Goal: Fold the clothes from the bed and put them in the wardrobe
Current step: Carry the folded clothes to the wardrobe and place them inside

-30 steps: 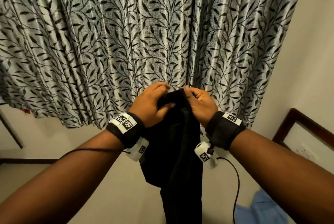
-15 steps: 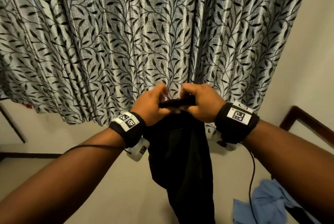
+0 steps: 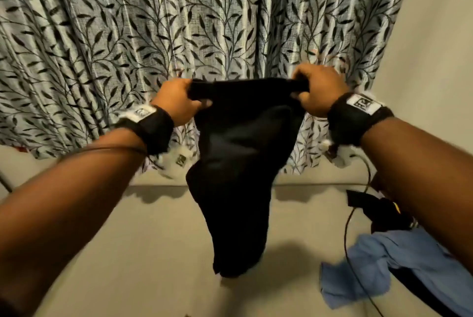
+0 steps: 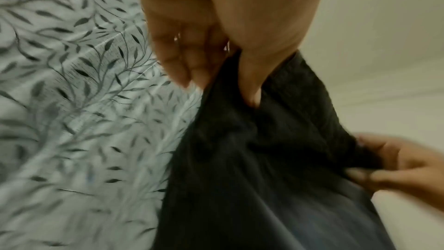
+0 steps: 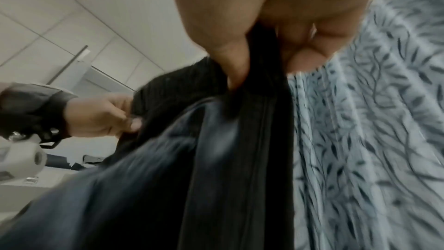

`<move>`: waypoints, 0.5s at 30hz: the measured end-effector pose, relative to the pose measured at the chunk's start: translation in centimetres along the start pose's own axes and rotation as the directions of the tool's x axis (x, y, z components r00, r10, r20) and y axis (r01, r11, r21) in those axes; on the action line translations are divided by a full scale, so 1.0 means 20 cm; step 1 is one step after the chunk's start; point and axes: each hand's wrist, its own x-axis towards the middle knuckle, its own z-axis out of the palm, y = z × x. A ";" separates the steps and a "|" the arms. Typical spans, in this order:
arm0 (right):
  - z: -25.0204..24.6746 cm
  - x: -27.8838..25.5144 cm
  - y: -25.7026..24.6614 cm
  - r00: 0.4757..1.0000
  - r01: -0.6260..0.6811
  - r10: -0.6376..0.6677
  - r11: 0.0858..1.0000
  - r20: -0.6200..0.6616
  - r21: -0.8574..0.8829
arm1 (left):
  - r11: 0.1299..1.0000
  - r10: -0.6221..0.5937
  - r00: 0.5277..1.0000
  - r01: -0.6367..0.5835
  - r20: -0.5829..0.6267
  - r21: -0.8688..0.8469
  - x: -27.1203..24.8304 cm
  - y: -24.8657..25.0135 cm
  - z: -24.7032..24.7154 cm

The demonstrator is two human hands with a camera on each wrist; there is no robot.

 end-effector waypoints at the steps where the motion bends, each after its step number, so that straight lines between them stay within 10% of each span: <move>1: 0.05 -0.03 0.01 0.994 -0.004 0.007 1.000 0.112 -0.028 | 0.994 -0.037 0.997 0.029 0.069 0.107 -0.02 -0.02 0.01; 11: 0.30 0.11 -0.05 0.969 -0.089 0.131 0.976 0.208 -0.201 | 0.908 -0.361 0.904 0.396 0.228 -0.133 0.15 -0.12 0.14; 15: 0.37 0.20 -0.03 0.945 -0.220 0.259 0.955 0.200 -0.198 | 0.964 -0.266 0.952 0.264 0.148 0.034 0.29 -0.24 0.30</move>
